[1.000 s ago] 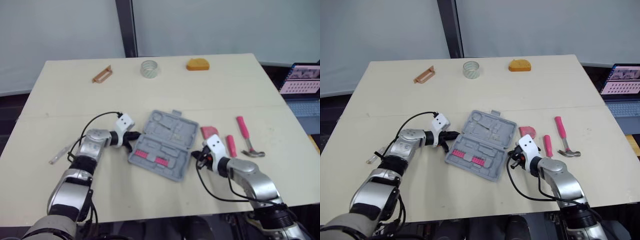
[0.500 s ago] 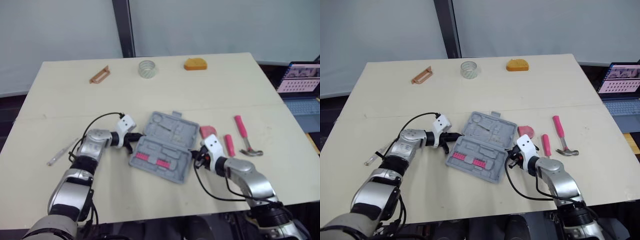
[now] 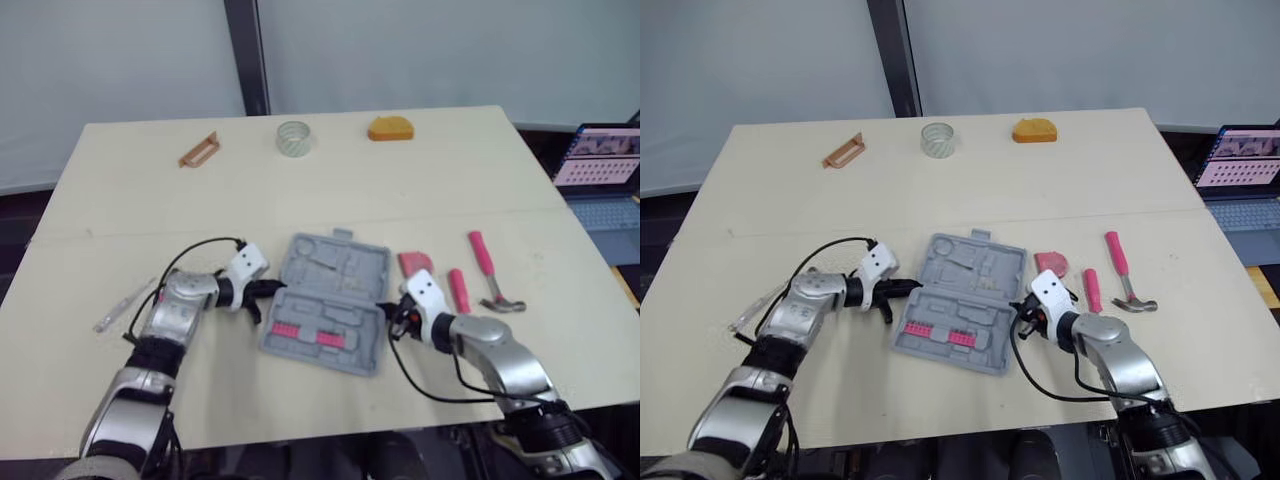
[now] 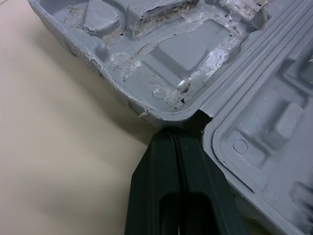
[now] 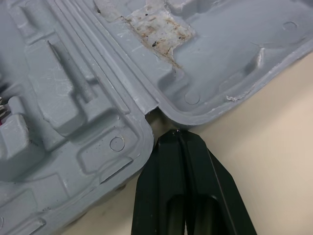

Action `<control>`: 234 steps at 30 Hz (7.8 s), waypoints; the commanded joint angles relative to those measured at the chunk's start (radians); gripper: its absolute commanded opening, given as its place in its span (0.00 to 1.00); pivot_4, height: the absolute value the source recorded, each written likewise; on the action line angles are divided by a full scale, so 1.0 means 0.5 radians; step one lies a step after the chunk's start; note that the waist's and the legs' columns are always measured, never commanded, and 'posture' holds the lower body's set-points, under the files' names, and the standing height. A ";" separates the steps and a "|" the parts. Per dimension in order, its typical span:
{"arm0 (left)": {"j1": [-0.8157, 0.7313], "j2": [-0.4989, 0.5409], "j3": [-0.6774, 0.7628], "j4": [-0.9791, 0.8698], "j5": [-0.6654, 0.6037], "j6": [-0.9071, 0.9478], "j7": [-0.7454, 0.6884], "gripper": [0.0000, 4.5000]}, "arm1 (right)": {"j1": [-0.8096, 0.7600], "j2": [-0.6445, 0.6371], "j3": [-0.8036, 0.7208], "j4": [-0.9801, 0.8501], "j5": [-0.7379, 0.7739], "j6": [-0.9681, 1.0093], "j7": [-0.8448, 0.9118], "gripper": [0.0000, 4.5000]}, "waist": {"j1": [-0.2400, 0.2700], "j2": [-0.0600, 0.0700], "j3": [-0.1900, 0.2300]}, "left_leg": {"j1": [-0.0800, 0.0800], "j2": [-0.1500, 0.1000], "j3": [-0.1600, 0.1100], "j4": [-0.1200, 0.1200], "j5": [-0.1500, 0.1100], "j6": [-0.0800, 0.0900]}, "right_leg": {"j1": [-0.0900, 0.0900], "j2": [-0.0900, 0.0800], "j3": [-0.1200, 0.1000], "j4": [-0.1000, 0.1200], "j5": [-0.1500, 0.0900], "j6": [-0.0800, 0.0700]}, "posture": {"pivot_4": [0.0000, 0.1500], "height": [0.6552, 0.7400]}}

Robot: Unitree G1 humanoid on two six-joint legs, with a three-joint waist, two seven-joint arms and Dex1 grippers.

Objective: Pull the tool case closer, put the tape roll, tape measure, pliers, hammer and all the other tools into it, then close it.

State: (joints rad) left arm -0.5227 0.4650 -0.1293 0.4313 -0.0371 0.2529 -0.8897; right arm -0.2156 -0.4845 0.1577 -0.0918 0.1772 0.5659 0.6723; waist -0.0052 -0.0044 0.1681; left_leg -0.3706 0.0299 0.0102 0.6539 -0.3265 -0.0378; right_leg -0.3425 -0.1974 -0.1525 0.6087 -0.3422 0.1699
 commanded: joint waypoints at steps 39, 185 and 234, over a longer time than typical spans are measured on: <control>1.130 0.225 0.026 -1.567 -0.259 0.775 0.202 0.00 | 0.427 -0.249 0.030 -0.607 0.136 0.164 0.177 0.02 | 0.024 0.000 0.000 | 0.000 0.000 0.001 -0.002 0.000 -0.001 | 0.002 -0.001 0.001 -0.006 0.000 0.000 | 1.00 1.00; -0.644 1.161 -0.892 -1.153 0.118 1.481 -0.391 0.99 | 1.019 -0.455 -0.598 -0.486 0.297 -1.306 0.584 1.00 | 0.063 -0.003 0.007 | 0.000 0.002 0.009 -0.001 -0.004 0.000 | -0.001 0.001 0.004 -0.009 0.000 0.000 | 1.00 1.00; -0.558 0.639 -0.868 -0.306 0.617 0.881 -0.342 0.01 | 1.115 -0.395 -0.713 -0.164 0.432 -1.681 0.678 1.00 | 0.064 -0.008 0.009 | -0.003 0.002 0.007 0.012 -0.004 0.001 | 0.002 0.001 0.003 -0.004 0.000 0.000 | 1.00 1.00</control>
State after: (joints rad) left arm -0.8144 0.7810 -0.5871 0.2771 0.2486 0.6966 -1.0649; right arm 0.3395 -0.6933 -0.1782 -0.1746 0.3758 -0.2498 1.0004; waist 0.0267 -0.0083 0.1729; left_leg -0.3721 0.0311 0.0139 0.6597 -0.3286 -0.0373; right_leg -0.3417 -0.1970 -0.1511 0.6069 -0.3422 0.1697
